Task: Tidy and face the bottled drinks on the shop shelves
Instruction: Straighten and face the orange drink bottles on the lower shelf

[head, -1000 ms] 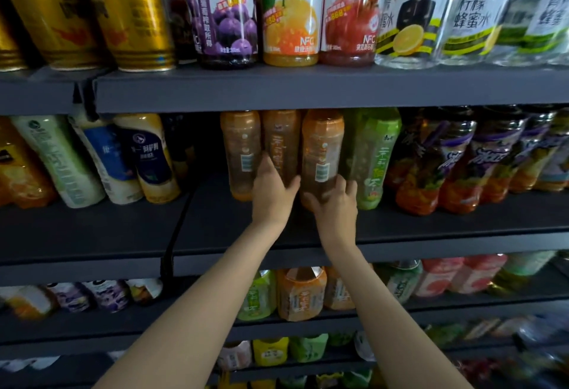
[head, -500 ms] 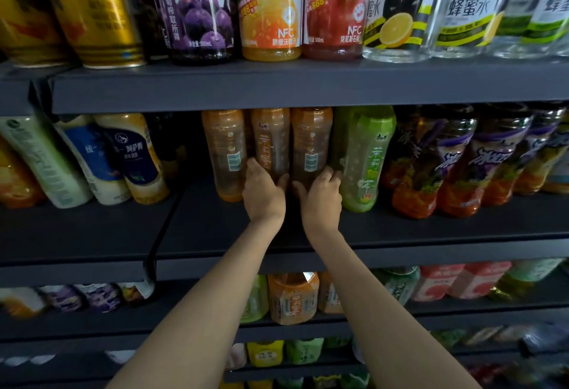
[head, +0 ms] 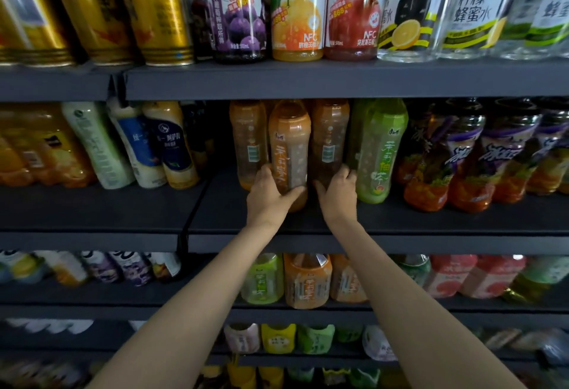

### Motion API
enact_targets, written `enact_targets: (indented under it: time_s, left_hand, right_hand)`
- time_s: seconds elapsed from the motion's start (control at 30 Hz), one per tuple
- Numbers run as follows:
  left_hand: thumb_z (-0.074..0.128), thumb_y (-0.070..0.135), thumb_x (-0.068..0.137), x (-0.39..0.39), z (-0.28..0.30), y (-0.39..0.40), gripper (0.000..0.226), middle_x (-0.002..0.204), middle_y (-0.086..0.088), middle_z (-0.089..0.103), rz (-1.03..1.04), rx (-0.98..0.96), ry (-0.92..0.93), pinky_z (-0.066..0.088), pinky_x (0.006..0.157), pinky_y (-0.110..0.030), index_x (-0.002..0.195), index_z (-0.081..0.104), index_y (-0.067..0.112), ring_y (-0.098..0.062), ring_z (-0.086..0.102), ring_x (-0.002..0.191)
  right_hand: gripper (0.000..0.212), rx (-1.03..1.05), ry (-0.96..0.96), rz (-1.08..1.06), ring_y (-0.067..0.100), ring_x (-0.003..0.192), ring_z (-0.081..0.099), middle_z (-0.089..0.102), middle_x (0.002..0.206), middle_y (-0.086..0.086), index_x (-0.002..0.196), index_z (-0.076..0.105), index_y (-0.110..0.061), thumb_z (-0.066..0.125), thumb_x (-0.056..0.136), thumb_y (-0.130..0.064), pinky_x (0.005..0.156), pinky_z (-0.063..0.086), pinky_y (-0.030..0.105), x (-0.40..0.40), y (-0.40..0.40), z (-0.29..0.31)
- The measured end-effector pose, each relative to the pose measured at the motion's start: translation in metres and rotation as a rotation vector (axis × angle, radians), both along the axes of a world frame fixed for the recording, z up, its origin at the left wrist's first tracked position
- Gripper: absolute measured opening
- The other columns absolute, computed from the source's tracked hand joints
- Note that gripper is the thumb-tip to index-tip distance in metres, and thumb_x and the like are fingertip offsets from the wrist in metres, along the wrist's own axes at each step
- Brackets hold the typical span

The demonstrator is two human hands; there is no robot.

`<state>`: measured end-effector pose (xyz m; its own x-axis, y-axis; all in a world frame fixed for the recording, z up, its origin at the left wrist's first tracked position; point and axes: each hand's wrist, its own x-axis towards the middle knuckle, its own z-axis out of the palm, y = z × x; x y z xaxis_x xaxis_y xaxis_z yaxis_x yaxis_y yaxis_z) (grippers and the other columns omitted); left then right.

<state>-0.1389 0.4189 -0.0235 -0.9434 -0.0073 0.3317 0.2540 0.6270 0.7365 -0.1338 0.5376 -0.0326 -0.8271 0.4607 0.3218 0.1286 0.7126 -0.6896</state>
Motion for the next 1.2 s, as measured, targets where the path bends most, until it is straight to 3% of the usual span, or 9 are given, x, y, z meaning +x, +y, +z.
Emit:
enact_targets:
  time_s: [0.17,0.4,0.47,0.6,0.77,0.87,0.97,1.13,1.2]
  left_hand:
    - [0.075,0.035,0.075,0.016,-0.008,-0.034,0.067,0.125,-0.006,0.049,-0.112,0.157,-0.015,0.040,0.101,-0.036,0.130,0.043,0.013,-0.021,0.045,0.120]
    - [0.071,0.034,0.079,0.043,0.017,-0.100,0.058,0.117,-0.006,0.049,-0.272,-0.016,-0.019,0.043,0.089,-0.030,0.128,0.047,0.013,-0.021,0.048,0.109]
    - [0.064,0.036,0.084,0.055,0.038,-0.127,0.053,0.114,0.003,0.053,-0.403,0.208,-0.282,0.047,0.081,-0.018,0.130,0.046,0.018,-0.010,0.054,0.100]
    - [0.063,0.032,0.080,0.072,0.055,-0.165,0.040,0.106,-0.009,0.066,-0.592,0.795,-0.741,0.057,0.082,-0.035,0.113,0.057,0.010,-0.021,0.065,0.095]
    - [0.073,0.023,0.078,0.080,0.053,-0.175,0.042,0.116,-0.003,0.056,-0.530,0.471,-0.284,0.052,0.084,-0.030,0.112,0.049,0.018,-0.017,0.056,0.106]
    - [0.080,0.026,0.071,0.088,0.057,-0.178,0.061,0.114,0.006,0.044,-0.442,0.111,0.189,0.033,0.076,-0.015,0.120,0.045,0.021,-0.005,0.043,0.103]
    - [0.080,0.027,0.070,0.091,0.065,-0.183,0.069,0.118,0.006,0.038,-0.523,0.021,0.330,0.028,0.083,-0.014,0.128,0.043,0.021,-0.003,0.038,0.106]
    - [0.072,0.038,0.068,0.091,0.075,-0.190,0.070,0.126,-0.007,0.055,-0.778,0.535,-0.499,0.053,0.088,-0.031,0.129,0.047,0.013,-0.018,0.059,0.109]
    - [0.069,0.033,0.071,0.088,0.072,-0.188,0.064,0.122,-0.012,0.060,-0.795,0.628,-0.572,0.055,0.087,-0.032,0.126,0.051,0.006,-0.021,0.062,0.106]
  right_hand:
    - [0.062,-0.428,0.281,0.270,0.016,0.117,0.050,0.049,0.125,0.002,0.138,0.036,-0.006,0.063,0.089,-0.032,0.082,0.039,0.006,0.044,-0.023,0.032]
    - [0.066,-0.704,0.120,0.220,0.017,0.106,0.057,0.060,0.115,0.002,0.123,0.049,-0.012,0.082,0.069,-0.035,0.090,0.051,0.034,0.057,-0.086,0.065]
    - [0.054,-1.005,0.106,0.222,0.024,0.106,0.061,0.063,0.114,0.007,0.120,0.052,-0.012,0.078,0.075,-0.030,0.091,0.052,0.042,0.067,-0.090,0.071]
    - [0.045,-1.210,0.157,0.373,0.025,0.106,0.062,0.063,0.117,0.013,0.125,0.049,-0.006,0.066,0.087,-0.023,0.087,0.053,0.040,0.088,-0.099,0.088]
    - [0.057,-0.995,0.080,0.291,0.029,0.110,0.060,0.055,0.130,0.012,0.132,0.043,-0.007,0.062,0.089,-0.038,0.087,0.054,0.039,0.108,-0.121,0.106]
    - [0.066,-1.076,0.044,0.248,0.035,0.112,0.057,0.051,0.129,0.014,0.135,0.040,-0.010,0.071,0.082,-0.036,0.086,0.054,0.043,0.117,-0.132,0.107]
    - [0.061,-1.258,0.109,0.210,0.032,0.106,0.059,0.055,0.123,0.015,0.133,0.041,-0.010,0.072,0.082,-0.024,0.077,0.055,0.043,0.123,-0.136,0.098]
    - [0.073,-1.285,0.209,0.283,0.030,0.107,0.062,0.059,0.124,0.017,0.136,0.041,-0.001,0.076,0.075,-0.021,0.078,0.058,0.040,0.129,-0.130,0.095]
    - [0.059,-1.241,0.217,0.339,0.027,0.106,0.063,0.062,0.122,0.015,0.132,0.046,-0.003,0.071,0.080,-0.018,0.082,0.056,0.039,0.131,-0.128,0.102]
